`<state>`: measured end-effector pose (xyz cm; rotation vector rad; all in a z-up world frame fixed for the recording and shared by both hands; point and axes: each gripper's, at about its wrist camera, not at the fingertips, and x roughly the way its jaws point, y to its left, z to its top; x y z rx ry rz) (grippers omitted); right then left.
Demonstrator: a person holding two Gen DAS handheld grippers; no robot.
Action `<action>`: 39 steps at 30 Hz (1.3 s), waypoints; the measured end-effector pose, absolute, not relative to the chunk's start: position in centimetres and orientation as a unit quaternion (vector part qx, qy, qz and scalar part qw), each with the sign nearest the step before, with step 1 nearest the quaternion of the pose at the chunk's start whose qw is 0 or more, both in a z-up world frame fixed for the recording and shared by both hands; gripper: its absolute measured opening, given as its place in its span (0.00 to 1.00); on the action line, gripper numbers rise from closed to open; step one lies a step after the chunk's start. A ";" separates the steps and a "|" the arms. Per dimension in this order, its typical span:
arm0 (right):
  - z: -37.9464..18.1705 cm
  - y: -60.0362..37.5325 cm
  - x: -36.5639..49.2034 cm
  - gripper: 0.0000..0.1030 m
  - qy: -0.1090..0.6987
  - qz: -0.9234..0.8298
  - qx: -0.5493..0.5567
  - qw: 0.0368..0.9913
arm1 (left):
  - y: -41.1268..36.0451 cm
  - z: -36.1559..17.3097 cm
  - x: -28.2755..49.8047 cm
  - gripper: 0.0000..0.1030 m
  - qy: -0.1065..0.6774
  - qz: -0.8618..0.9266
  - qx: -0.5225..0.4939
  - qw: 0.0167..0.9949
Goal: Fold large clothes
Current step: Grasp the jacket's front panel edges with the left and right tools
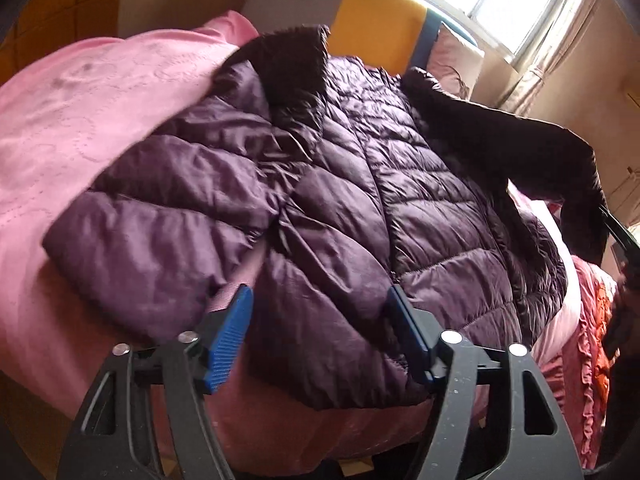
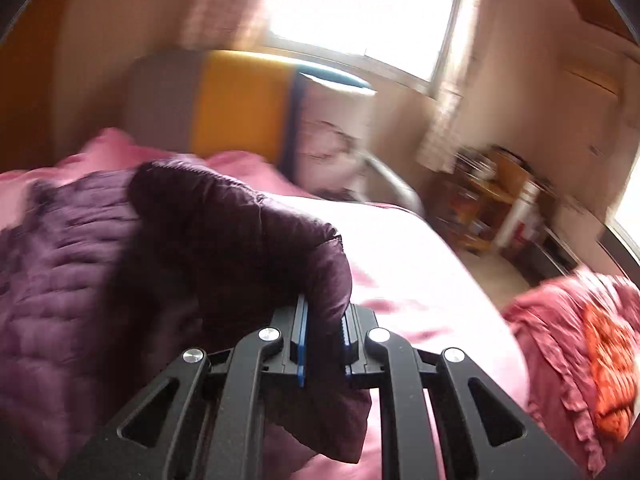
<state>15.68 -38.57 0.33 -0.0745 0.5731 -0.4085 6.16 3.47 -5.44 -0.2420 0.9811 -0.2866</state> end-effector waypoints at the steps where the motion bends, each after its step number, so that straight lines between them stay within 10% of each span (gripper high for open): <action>1: 0.1 -41.1 16.4 0.11 0.290 -0.222 -0.014 0.931 | 3.4 -5.6 6.4 0.61 0.473 -0.136 -0.115 0.863; 8: -4.0 -57.3 21.3 0.11 0.363 -0.315 0.178 0.859 | 3.8 -6.7 8.5 0.46 0.493 -0.147 -0.158 0.843; 10: -4.8 -59.0 22.5 0.19 0.373 -0.310 0.215 0.848 | 3.6 -6.9 9.0 0.35 0.496 -0.155 -0.163 0.839; 12: -4.8 -59.7 22.8 0.57 0.363 -0.315 0.240 0.844 | 3.6 -7.0 9.5 0.25 0.496 -0.157 -0.161 0.839; 14: -4.0 -59.7 21.9 0.70 0.341 -0.312 0.249 0.851 | 3.5 -6.9 9.7 0.16 0.493 -0.160 -0.156 0.841; 22: -4.7 -46.7 19.8 0.82 0.402 -0.046 0.235 0.884 | 4.3 -7.2 10.5 0.10 0.495 -0.172 -0.167 0.835; 25: -8.0 -41.7 20.0 0.72 0.454 0.043 0.237 0.858 | 4.6 -6.7 10.8 0.07 0.492 -0.171 -0.159 0.839; 27: -9.4 -38.4 20.1 0.29 0.483 0.072 0.215 0.846 | 5.4 -6.2 11.1 0.06 0.487 -0.165 -0.149 0.845; 30: -9.6 -34.7 19.2 0.09 0.488 0.088 0.184 0.849 | 6.7 -5.2 11.5 0.05 0.477 -0.151 -0.134 0.855; 39: -11.1 -30.0 12.1 0.05 0.503 0.074 0.060 0.859 | 10.0 -6.1 8.2 0.04 0.501 -0.115 -0.113 0.850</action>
